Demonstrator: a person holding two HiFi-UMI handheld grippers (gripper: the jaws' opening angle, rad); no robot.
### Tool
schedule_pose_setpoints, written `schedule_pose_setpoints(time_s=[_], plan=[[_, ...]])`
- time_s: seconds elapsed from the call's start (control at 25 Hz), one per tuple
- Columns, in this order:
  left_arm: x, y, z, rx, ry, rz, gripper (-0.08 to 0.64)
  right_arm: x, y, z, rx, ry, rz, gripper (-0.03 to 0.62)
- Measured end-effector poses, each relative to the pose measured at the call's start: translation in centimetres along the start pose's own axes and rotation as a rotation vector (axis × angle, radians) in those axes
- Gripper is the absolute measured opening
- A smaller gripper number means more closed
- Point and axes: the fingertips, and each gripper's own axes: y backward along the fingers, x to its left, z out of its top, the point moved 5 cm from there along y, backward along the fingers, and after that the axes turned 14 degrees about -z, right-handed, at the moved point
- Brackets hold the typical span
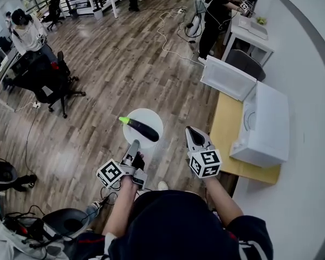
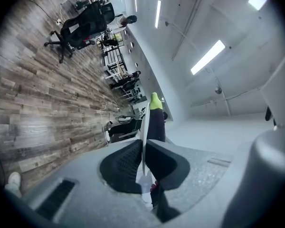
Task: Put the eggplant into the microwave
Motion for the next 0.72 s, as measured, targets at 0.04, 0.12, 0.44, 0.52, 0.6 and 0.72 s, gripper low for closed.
schedule_pose_setpoints(time_s=[0.04,0.12,0.44,0.52,0.6,0.72], plan=[[0.5,0.1,0.6,0.000,0.007,0.006,0.029,0.5,-0.6,-0.1,-0.001,0.003,0.002,0.012],[1.2,0.0,1.6,-0.002,0.015,0.006,0.029,1.4,-1.8,-0.2,0.003,0.014,0.005,0.012],[2.0,-1.0,4.6,-0.018,0.030,-0.084,0.034,3.4,-5.0,0.2,0.026,0.056,0.009,0.012],[2.4,-1.5,4.8,-0.014,0.039,-0.075,0.034,3.5,-5.8,0.4,0.027,0.060,0.011,0.012],[3.1,-2.0,5.1,-0.009,0.041,-0.058,0.034,3.6,-6.7,0.5,0.027,0.067,0.016,0.012],[4.3,-3.4,5.8,-0.010,0.042,-0.052,0.034,3.2,-8.4,0.5,0.025,0.073,0.020,0.012]])
